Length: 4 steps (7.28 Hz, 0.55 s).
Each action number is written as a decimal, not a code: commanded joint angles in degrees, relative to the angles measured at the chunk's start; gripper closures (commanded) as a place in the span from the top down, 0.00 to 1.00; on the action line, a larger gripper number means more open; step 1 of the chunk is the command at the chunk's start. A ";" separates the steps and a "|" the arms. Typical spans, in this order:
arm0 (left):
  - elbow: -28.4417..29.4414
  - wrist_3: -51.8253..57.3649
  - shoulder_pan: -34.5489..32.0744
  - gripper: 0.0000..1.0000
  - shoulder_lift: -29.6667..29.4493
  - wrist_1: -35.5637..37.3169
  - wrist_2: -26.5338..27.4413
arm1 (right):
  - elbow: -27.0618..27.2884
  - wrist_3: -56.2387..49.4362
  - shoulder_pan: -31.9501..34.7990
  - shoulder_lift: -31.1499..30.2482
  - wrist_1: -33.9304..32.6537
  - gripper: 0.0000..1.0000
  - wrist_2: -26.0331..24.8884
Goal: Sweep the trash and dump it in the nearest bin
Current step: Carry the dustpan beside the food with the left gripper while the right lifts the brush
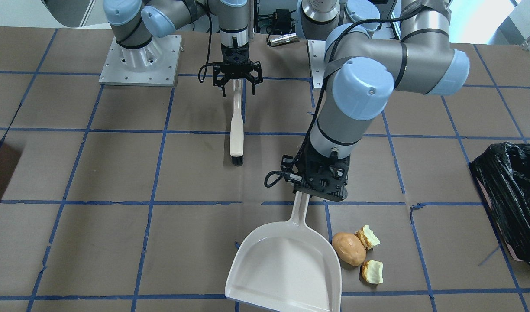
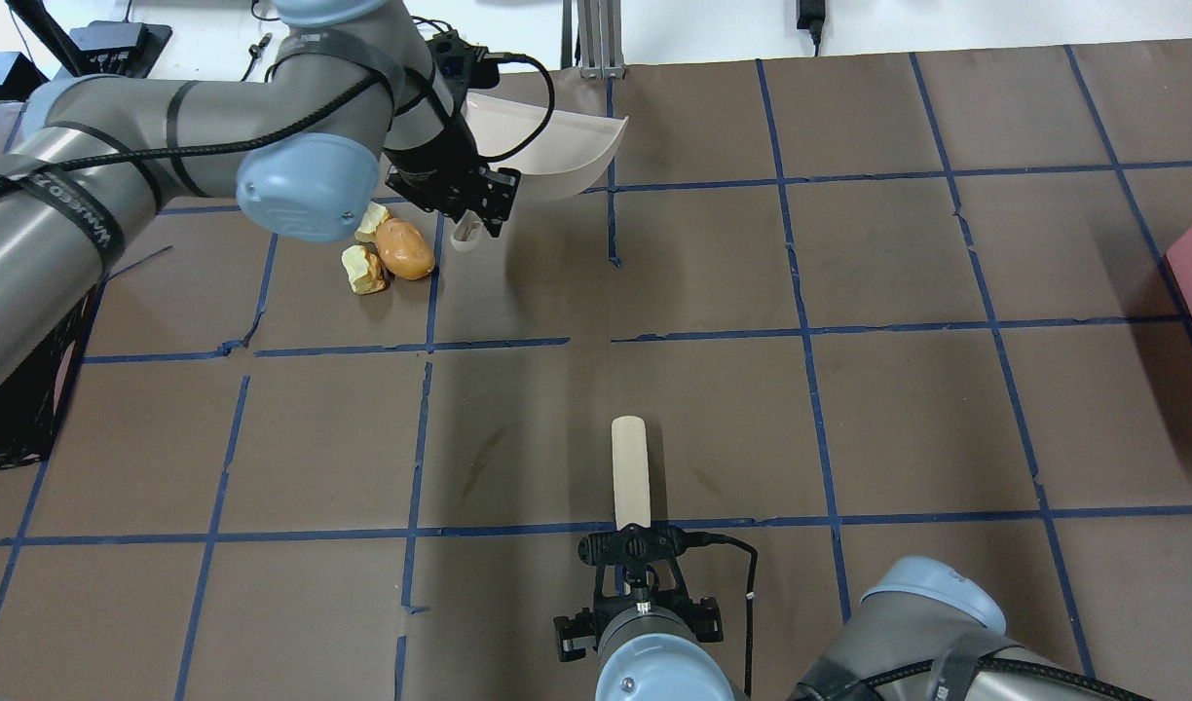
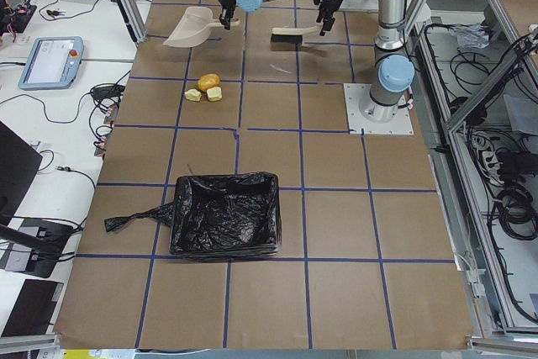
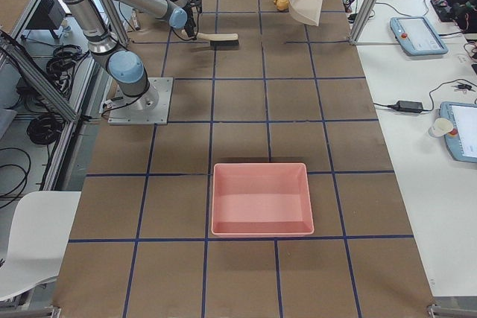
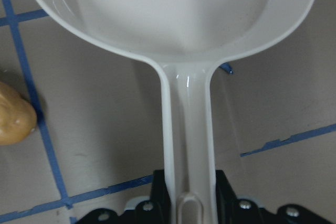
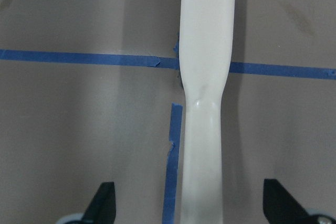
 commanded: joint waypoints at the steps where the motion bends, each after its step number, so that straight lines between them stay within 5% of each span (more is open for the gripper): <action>1: -0.73 15.46 8.56 0.03 4.90 -7.90 -0.37 | -0.04 0.12 -0.16 0.09 -0.08 0.87 0.00; 4: -3.46 38.60 19.83 0.03 8.17 -10.49 0.06 | -0.13 0.03 -0.16 0.09 0.01 0.45 0.09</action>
